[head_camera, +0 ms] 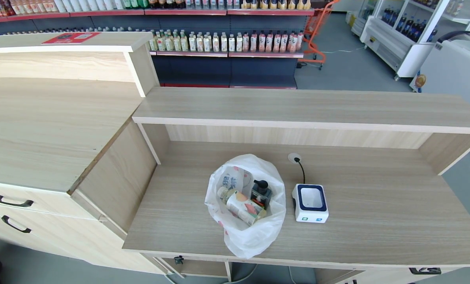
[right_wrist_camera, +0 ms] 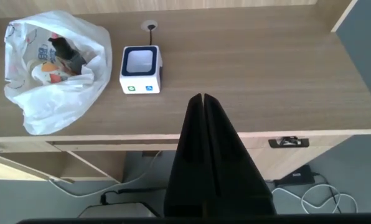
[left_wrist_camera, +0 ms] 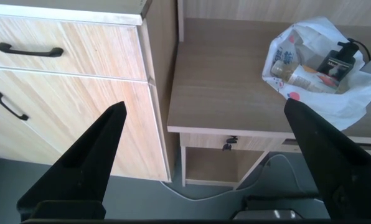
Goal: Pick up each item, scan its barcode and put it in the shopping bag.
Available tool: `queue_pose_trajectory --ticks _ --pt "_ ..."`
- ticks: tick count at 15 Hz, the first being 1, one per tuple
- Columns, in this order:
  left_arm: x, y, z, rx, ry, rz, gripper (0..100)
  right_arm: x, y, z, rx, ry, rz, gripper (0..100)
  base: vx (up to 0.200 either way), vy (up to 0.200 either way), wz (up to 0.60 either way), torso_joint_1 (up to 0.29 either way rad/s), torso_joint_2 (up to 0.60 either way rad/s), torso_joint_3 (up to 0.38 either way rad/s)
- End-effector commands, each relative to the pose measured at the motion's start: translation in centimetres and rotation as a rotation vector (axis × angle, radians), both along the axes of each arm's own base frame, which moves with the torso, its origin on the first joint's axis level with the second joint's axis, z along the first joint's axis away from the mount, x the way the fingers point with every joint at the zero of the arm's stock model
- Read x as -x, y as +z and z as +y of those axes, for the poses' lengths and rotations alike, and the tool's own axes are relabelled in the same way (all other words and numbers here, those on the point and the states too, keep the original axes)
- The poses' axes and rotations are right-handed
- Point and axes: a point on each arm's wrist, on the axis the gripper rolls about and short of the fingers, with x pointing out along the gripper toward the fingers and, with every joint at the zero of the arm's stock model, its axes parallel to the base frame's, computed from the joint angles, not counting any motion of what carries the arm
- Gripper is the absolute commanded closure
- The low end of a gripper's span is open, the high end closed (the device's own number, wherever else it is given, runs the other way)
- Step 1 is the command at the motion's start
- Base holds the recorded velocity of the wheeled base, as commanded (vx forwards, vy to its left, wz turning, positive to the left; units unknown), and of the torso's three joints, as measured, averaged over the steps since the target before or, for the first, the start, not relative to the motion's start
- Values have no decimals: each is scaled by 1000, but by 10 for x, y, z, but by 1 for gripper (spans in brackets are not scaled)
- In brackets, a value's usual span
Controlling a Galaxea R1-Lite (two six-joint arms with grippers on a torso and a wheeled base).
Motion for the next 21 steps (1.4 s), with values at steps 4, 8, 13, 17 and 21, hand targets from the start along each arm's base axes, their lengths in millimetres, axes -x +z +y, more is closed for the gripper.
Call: queue_pose_trajectory --ticks 4,8,13,17,21 --pt "0 0 0 -3 1 -1 0 0 0 0 0 0 7 100 0 -200 0 4 0 4" --pt "0 0 0 -3 1 -1 0 0 0 0 2 0 7 100 0 -200 0 10 5 -1" --pt "0 0 0 4 1 0 0 0 0 0 0 0 7 100 0 -120 0 1 2 0" --pt "0 0 0 -2 0 1 0 0 0 0 2 0 7 100 150 0 0 1 4 3" --pt "0 0 0 0 0 -1 0 0 0 0 2 0 5 100 200 0 0 -4 -5 -1"
